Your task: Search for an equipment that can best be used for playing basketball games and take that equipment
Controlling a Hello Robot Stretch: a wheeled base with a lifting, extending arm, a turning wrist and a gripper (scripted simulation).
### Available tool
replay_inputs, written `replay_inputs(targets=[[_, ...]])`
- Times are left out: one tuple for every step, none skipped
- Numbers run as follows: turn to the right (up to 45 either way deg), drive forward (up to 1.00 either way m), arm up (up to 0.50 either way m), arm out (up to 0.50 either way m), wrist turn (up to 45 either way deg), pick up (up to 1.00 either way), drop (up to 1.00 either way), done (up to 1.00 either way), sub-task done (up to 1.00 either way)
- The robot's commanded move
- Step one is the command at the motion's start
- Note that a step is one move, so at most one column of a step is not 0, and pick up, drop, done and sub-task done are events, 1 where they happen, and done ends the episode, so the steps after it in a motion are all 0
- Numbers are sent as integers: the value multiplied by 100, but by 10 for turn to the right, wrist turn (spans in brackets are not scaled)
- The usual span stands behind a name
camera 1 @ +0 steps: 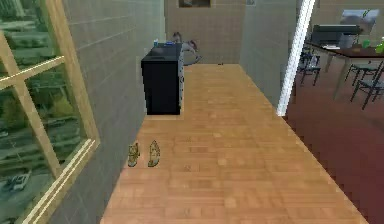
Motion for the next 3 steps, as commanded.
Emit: replay_inputs(targets=[[0,25,0,0,0,0,0,0,0],[420,0,0,0,0,0,0,0,0],[0,90,0,0,0,0,0,0,0]])
